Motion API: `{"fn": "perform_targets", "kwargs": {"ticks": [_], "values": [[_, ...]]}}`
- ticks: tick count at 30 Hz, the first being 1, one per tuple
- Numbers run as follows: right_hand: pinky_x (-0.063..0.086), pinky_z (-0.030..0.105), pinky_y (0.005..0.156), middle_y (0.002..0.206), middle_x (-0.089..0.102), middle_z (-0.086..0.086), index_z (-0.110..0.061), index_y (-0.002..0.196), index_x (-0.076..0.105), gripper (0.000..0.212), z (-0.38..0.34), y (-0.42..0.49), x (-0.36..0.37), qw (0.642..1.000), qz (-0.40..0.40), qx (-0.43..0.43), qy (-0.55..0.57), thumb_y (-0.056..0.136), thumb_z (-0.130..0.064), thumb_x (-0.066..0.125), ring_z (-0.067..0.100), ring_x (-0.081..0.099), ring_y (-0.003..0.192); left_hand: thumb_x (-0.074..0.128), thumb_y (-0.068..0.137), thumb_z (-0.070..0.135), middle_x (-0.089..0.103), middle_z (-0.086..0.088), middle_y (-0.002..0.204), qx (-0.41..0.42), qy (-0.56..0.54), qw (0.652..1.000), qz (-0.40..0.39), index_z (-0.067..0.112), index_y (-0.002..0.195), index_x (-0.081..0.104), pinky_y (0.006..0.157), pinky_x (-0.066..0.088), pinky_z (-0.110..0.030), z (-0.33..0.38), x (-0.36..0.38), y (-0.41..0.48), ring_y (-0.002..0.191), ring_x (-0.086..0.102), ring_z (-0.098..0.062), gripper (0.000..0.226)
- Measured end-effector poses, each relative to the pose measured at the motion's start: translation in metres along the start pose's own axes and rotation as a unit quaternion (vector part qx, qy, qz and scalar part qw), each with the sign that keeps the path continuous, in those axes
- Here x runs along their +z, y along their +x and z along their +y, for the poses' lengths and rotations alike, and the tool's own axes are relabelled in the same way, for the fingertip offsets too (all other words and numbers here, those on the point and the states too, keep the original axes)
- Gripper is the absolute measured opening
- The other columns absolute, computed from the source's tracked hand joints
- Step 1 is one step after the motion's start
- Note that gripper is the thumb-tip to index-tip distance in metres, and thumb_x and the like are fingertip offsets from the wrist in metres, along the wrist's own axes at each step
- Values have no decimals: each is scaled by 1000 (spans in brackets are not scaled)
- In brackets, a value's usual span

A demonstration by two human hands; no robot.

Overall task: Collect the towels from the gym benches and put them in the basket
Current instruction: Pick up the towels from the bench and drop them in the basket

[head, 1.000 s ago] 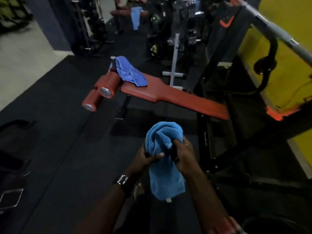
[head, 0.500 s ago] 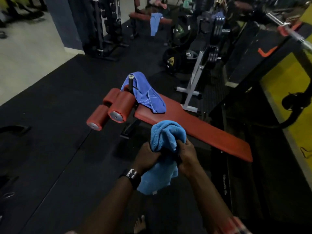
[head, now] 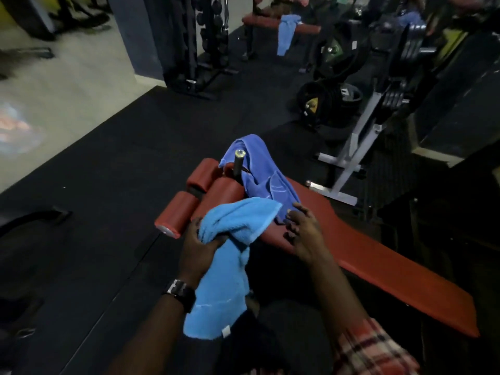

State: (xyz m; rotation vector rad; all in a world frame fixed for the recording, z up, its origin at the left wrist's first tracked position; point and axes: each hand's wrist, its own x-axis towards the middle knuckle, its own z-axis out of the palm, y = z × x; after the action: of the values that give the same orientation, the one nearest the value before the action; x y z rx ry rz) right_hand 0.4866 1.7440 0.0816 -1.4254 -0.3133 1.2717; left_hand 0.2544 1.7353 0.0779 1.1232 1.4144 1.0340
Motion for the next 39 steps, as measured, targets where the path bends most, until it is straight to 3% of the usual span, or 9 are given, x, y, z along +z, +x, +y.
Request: {"fn": "perform_targets", "kwargs": {"ticks": [4, 9, 13, 18, 21, 24, 33, 36, 39], "values": [[43, 24, 49, 81, 60, 2, -17, 107, 61, 17, -9, 98, 35, 997, 34, 54, -49, 93, -13, 52, 16, 54, 64, 74, 85, 6, 72, 20, 103, 26, 33, 999, 15, 49, 106, 64, 82, 52, -19, 20, -7, 71, 95, 66, 7, 49], [35, 18, 41, 72, 57, 9, -18, 75, 60, 13, -4, 186, 57, 980, 65, 112, -149, 87, -14, 55, 19, 52, 56, 75, 85, 19, 72, 6, 110, -23, 41, 999, 9, 37, 111, 65, 91, 55, -42, 22, -8, 144, 105, 68, -14, 33], [37, 23, 44, 69, 55, 12, -13, 68, 58, 18, 3, 228, 68, 967, 55, 140, -205, 83, -3, 54, 17, 50, 48, 78, 79, 25, 72, 12, 110, -55, 56, 997, -4, 47, 110, 63, 92, 53, -39, 11, 4, 184, 106, 67, -10, 41], [43, 28, 51, 88, 62, 17, -21, 127, 54, 42, 14, 256, 73, 971, 64, 172, -154, 90, -2, 52, 25, 59, 63, 85, 73, 26, 55, 14, 133, -122, 81, 989, -8, 42, 148, 13, 100, 44, -29, -3, 19, 228, 117, 58, -4, 105], [42, 29, 49, 93, 62, 19, -19, 134, 51, 52, 20, 267, 76, 962, 71, 187, -185, 86, 0, 59, 24, 57, 62, 78, 81, 4, 50, -5, 144, -106, 76, 990, -51, 21, 149, 25, 113, 39, -44, -6, 23, 257, 130, 52, -20, 88], [44, 35, 56, 89, 58, 24, -6, 123, 50, 41, 28, 270, 84, 958, 31, 233, -167, 85, 5, 61, 28, 55, 65, 71, 84, -4, 61, 0, 129, -80, 78, 988, -108, 34, 120, 51, 111, 41, -46, -8, 30, 283, 124, 58, -22, 56], [34, 16, 34, 41, 50, 5, -2, 75, 59, 14, 70, 235, 99, 933, 145, 256, -207, 87, -2, 66, 12, 47, 30, 74, 83, 1, 44, -5, 150, -128, 128, 938, -295, 14, 150, 31, 118, 33, -46, -34, 39, 353, 137, 45, -20, 80], [39, 28, 47, 60, 54, 10, -5, 75, 59, 20, 94, 232, 109, 916, 212, 220, -259, 81, -13, 76, 17, 51, 47, 78, 80, 15, 40, -5, 153, -136, 147, 922, -332, 17, 151, 30, 118, 32, -44, -44, 40, 358, 138, 43, -20, 85], [49, 34, 79, 106, 53, 14, -2, 124, 46, 71, 109, 231, 117, 909, 333, 146, -202, 68, -11, 88, 24, 58, 92, 77, 79, 21, 35, -4, 156, -139, 162, 908, -360, 20, 151, 27, 117, 33, -36, -49, 37, 359, 137, 42, -14, 88]]}}
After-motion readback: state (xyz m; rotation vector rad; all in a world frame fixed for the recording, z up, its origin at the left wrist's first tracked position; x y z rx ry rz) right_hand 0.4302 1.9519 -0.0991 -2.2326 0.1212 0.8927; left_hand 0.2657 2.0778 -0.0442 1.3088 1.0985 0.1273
